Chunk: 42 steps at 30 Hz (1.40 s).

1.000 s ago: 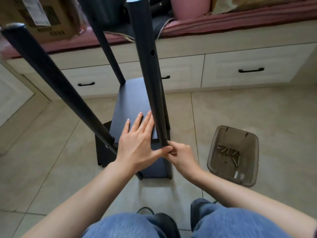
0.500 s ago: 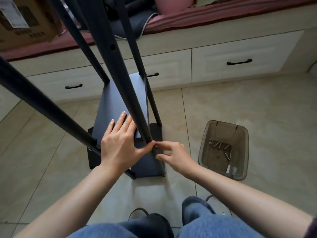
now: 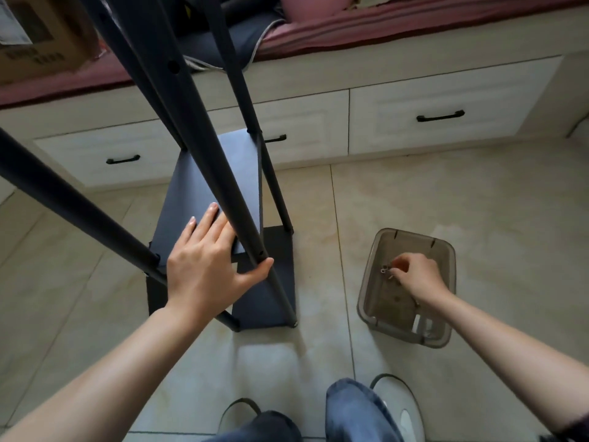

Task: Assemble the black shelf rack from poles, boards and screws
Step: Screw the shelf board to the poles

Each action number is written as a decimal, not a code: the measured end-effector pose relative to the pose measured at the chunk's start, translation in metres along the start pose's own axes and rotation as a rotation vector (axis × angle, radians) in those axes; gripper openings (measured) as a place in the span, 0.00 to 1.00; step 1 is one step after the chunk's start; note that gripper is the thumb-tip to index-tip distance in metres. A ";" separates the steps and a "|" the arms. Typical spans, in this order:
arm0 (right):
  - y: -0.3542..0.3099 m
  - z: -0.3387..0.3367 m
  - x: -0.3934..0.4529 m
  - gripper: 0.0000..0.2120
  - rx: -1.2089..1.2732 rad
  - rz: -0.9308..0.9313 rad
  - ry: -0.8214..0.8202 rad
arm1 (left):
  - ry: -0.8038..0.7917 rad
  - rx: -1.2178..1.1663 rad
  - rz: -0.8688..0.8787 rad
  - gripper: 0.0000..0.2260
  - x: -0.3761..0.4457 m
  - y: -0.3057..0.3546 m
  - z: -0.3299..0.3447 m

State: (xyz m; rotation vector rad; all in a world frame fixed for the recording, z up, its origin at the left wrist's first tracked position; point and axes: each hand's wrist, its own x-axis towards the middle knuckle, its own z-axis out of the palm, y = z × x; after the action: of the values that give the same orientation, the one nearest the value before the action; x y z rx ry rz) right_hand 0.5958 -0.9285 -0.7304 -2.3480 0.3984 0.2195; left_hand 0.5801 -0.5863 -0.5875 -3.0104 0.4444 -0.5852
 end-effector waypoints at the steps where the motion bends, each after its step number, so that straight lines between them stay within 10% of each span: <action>1: 0.008 0.004 0.009 0.08 -0.024 0.043 -0.022 | 0.011 0.004 0.003 0.39 0.000 0.000 0.002; 32: 0.034 0.075 0.040 0.11 -0.620 -0.215 -0.207 | 0.113 0.019 -0.009 0.37 0.000 0.002 0.005; 42: 0.025 0.086 0.033 0.13 -0.504 -0.045 -0.240 | 0.119 0.007 -0.016 0.36 0.000 0.003 0.005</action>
State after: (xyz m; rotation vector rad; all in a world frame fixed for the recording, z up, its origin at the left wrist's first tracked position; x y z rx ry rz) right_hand 0.6147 -0.8933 -0.8171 -2.7730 0.1850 0.6359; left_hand 0.5810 -0.5897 -0.5922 -2.9862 0.4236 -0.7688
